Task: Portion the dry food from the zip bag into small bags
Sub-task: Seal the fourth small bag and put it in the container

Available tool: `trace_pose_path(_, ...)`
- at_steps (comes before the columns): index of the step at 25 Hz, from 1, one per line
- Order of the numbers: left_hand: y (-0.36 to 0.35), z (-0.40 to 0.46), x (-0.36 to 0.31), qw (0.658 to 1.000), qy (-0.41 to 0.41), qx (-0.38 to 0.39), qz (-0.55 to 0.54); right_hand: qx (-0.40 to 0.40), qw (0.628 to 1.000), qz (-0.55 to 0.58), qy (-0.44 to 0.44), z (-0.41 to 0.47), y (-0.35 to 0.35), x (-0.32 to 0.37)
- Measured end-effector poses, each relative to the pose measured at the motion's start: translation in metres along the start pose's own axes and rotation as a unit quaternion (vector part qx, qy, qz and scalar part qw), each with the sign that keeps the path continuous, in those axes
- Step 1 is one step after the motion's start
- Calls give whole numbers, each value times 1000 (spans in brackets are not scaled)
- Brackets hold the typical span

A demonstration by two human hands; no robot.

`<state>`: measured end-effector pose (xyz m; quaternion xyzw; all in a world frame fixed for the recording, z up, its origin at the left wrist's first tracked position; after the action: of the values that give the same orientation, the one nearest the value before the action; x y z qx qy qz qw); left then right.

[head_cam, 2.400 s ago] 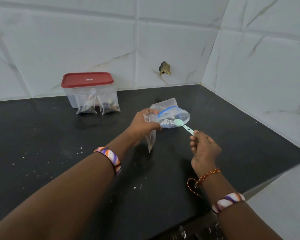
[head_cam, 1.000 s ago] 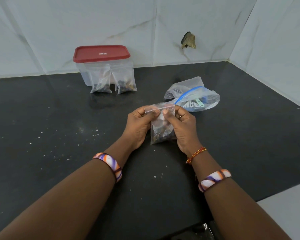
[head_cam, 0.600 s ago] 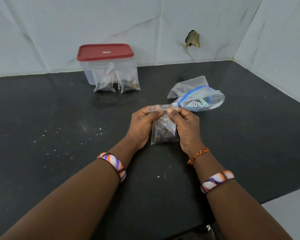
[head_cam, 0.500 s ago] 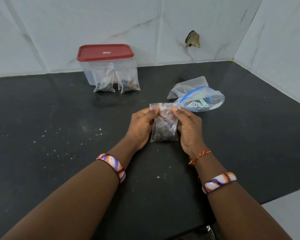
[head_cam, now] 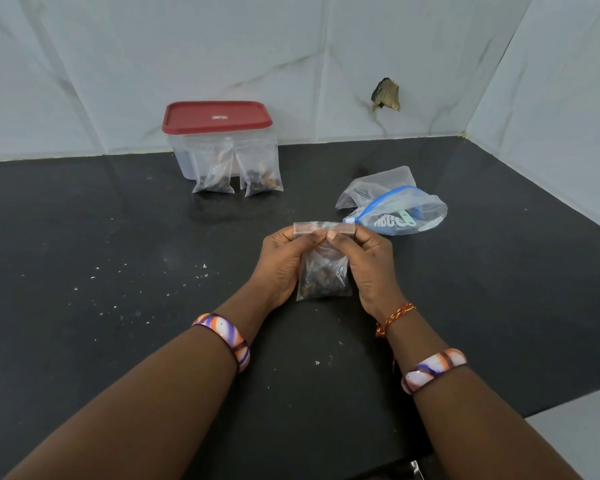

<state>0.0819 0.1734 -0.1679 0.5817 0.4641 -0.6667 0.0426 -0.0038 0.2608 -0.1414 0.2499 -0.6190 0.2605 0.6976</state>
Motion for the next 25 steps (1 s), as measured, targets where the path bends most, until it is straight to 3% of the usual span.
trace_pose_path(6,45,4,-50,988,-53,-137,51,10,999,-49,-5,19,-39,15)
trace_pose_path(13,93,20,-120,978,-102,-180,20,54,995,-88,13,67,-116,32)
trace_pose_path(19,136,48,-144,957,-97,-273,-2,55,994,-96,-4,111,-168,20)
trace_pose_path(25,149,73,-166,951,-135,-223,166,81,988,-129,-15,142,-178,14)
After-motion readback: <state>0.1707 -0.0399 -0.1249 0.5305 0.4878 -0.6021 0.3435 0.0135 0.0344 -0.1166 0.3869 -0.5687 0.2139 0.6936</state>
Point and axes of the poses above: each hand's wrist, its own z-axis towards the middle knuckle, its own y-axis out of the back of the hand, x = y × z, the point moved 9 cm from there along z, towards the middle knuckle, and after that the axes turned 7 degrees about -z, right-handed, at the moved point
